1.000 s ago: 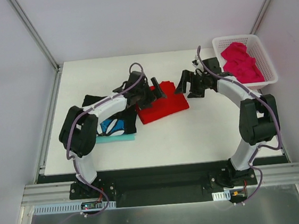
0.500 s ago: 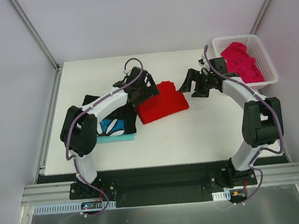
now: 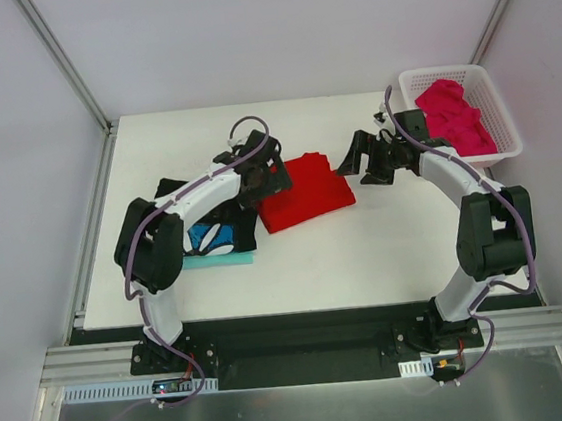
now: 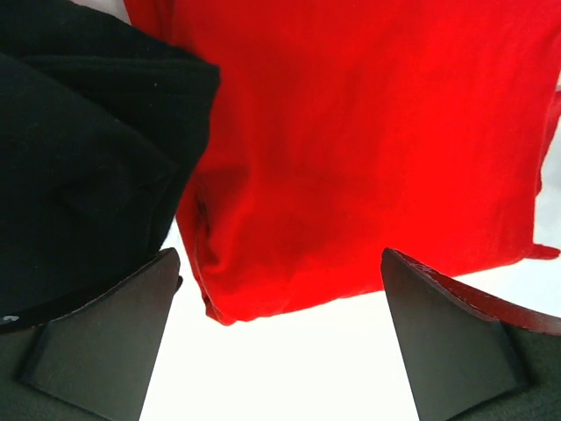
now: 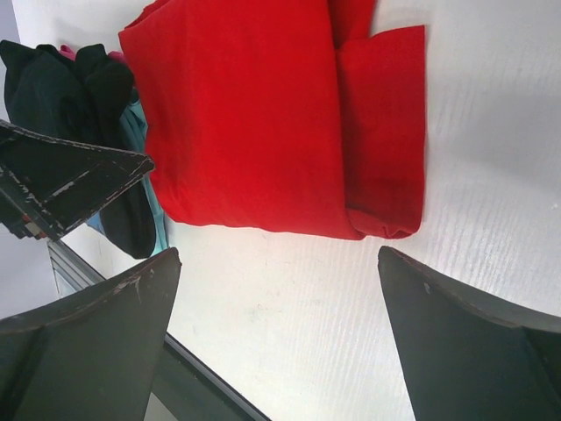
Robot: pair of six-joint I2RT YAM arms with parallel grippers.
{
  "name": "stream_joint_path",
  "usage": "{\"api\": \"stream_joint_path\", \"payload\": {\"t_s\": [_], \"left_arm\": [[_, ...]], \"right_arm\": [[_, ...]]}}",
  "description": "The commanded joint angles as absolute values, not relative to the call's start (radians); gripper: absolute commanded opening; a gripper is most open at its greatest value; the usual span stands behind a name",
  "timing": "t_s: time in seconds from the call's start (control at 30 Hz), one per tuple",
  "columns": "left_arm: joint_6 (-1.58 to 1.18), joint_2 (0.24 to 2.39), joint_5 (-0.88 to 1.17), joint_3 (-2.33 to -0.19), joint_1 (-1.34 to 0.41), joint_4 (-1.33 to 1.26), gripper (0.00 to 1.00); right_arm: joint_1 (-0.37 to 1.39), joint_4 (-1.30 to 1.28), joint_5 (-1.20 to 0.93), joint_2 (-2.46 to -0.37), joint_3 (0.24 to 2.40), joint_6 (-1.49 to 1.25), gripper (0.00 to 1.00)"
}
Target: Fold and stack the t-shirts
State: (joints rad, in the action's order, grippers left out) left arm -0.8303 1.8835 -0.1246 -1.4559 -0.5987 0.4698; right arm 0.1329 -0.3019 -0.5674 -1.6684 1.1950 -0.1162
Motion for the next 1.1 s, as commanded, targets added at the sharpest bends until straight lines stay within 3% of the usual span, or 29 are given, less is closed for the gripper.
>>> {"api": "stream_joint_path", "payload": {"t_s": [0.0,0.63,1.07], "left_arm": [[-0.848,1.907,-0.169,-1.46,-0.604,0.52,0.99],[-0.891,2.019,-0.239,-1.468,-0.609,0.52,0.99],[-0.902,1.985,-0.334,-1.477,-0.617,0.494,0.99]], "right_arm": [[0.129,-0.301,-0.589,-1.611,1.19,-0.121,0.99],[0.115,-0.281,-0.615,-1.623,1.186,-0.132,0.99],[0.11,-0.25,-0.664,-1.677,1.2,-0.161,0.99]]}}
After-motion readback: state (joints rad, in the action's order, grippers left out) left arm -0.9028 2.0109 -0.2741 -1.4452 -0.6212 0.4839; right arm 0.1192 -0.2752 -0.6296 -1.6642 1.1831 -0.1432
